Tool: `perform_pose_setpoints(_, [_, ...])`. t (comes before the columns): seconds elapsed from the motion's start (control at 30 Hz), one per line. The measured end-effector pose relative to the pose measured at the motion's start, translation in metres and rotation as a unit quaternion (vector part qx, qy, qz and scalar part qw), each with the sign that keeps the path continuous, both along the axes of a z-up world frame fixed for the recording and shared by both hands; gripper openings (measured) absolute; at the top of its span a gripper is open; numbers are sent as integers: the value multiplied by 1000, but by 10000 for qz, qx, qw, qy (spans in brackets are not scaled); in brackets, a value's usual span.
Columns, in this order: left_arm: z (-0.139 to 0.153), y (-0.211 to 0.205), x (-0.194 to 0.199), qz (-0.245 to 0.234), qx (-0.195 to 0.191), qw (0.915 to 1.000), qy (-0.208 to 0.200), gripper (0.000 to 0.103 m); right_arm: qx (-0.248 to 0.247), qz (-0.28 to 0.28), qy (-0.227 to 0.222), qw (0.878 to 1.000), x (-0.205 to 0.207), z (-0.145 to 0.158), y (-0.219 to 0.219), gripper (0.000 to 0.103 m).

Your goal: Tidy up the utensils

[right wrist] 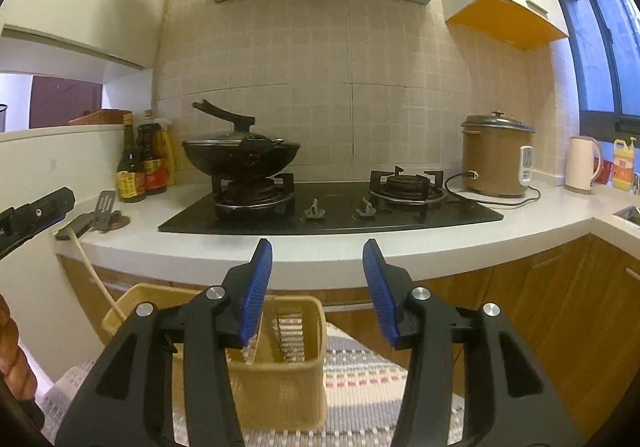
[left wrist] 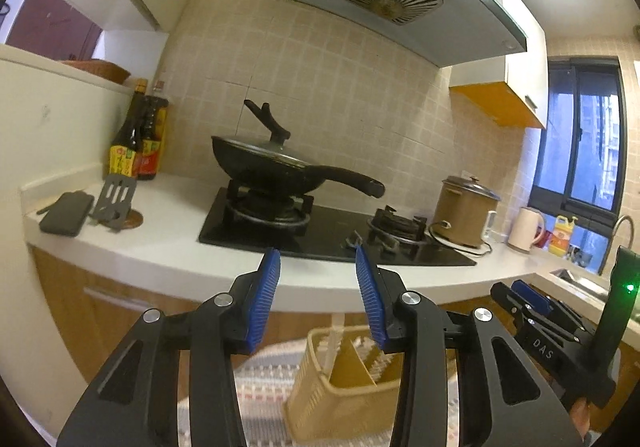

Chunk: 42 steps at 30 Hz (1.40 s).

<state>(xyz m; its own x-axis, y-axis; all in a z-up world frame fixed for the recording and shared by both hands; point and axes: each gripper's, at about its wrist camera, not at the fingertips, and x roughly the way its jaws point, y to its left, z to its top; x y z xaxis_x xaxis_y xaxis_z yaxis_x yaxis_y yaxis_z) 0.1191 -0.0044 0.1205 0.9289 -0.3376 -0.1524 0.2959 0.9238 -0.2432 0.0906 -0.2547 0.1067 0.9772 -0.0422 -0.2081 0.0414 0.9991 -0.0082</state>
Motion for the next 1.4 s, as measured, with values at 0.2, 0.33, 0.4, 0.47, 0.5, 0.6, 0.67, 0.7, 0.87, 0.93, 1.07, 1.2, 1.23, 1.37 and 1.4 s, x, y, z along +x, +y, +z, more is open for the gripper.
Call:
perform_pose_setpoints(0.2, [7,14,-43,-298,63,9990,324,37,-104,104,129,9998,-51,13,6,44])
perform_pose_setpoints(0.33, [1,19,-66,-711,198,9938,835,37,-136,250,444,9986,-79,15,9,44])
perform_pose_setpoints(0.4, [-4,19,-72,-832,274,9900,1106,37,-143,304,632,9974,-89,13,11,44])
perform_pose_setpoints(0.47, [-14,20,-77,-1009,341,9837,1449,37,-112,330,863,9957,-99,8,12,44])
perform_pose_setpoints(0.5, [-21,19,-79,-1101,392,9793,1652,37,-95,357,988,9944,-102,5,12,44])
perform_pose_setpoints(0.6, [-44,17,-82,-1359,550,9652,2166,37,-13,444,1347,9899,-108,-6,12,44])
perform_pose_setpoints(0.67, [-65,12,-85,-1500,786,9530,2514,37,42,460,1657,9851,-108,-18,11,44])
perform_pose_setpoints(0.7, [-75,10,-85,-1536,915,9471,2667,37,108,499,1817,9820,-106,-24,9,44])
perform_pose_setpoints(0.87, [-135,-11,-80,-1814,1668,9045,3481,30,470,652,2804,9565,-91,-68,5,44])
perform_pose_setpoints(0.93, [-149,-19,-77,-1888,1855,8934,3630,30,409,579,2978,9520,-86,-81,5,44])
perform_pose_setpoints(1.07, [-166,-34,-69,-1826,2177,8810,3782,28,564,554,3243,9427,-75,-99,1,44])
perform_pose_setpoints(1.2, [-171,-45,-65,-1700,2412,8781,3768,26,594,519,3313,9402,-70,-105,-3,44])
perform_pose_setpoints(1.23, [-171,-47,-64,-1653,2439,8783,3766,23,598,518,3326,9397,-69,-107,-3,44])
perform_pose_setpoints(1.37, [-170,-47,-61,-1500,2355,8820,3795,7,627,531,3342,9389,-69,-109,-7,44])
perform_pose_setpoints(1.4, [-169,-46,-60,-1463,2264,8863,3767,6,638,531,3344,9388,-69,-110,-8,44])
